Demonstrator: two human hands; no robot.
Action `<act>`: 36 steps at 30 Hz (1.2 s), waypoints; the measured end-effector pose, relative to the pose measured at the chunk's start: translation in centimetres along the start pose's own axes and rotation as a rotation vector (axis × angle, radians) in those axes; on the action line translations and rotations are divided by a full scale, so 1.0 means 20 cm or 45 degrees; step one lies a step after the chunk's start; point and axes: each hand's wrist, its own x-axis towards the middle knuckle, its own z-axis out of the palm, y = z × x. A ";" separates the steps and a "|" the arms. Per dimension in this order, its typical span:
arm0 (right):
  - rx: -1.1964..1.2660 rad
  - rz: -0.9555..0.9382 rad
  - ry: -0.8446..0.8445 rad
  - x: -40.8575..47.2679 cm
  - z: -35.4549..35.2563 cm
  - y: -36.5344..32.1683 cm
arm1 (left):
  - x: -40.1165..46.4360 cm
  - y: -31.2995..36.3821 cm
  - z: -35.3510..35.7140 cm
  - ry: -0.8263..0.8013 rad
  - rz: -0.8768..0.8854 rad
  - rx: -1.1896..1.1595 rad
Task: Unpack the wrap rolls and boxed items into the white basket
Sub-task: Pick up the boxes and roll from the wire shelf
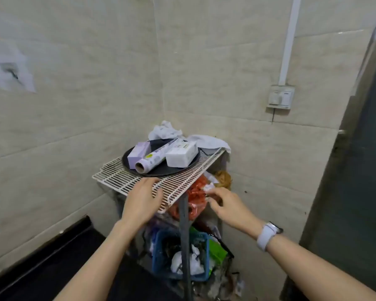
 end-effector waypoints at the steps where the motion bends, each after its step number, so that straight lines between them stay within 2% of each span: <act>1: 0.019 -0.022 0.008 0.12 0.01 0.03 | 0.12 -0.03 0.05 0.027 0.020 0.028; 6: -0.084 -0.059 -0.087 0.78 -0.02 0.13 | 0.71 -0.11 0.21 -0.075 -0.073 0.197; 9: 0.032 0.032 -0.095 1.10 0.02 0.20 | 0.99 -0.17 0.31 -0.073 -0.132 0.215; 14: 0.077 0.140 -0.183 1.45 0.12 0.27 | 1.23 -0.27 0.47 -0.439 -0.354 0.413; 16: 0.077 0.159 -0.239 1.55 0.18 0.29 | 1.28 -0.31 0.49 -0.465 -0.406 0.462; 20: 0.191 0.226 -0.294 1.68 0.28 0.35 | 1.33 -0.31 0.48 -0.486 -0.493 0.114; 25: 0.440 0.201 -0.372 1.76 0.31 0.38 | 1.31 -0.25 0.46 -0.462 -0.620 -0.020; 29: 0.756 0.043 -0.314 1.81 0.27 0.34 | 1.28 -0.17 0.47 -0.307 -0.678 -0.176; 32: 1.047 -0.114 -0.213 1.82 0.18 0.30 | 1.24 -0.10 0.44 -0.057 -0.701 -0.409; 36: 1.264 -0.247 -0.223 1.78 0.10 0.23 | 1.14 0.00 0.33 0.314 -0.684 -0.530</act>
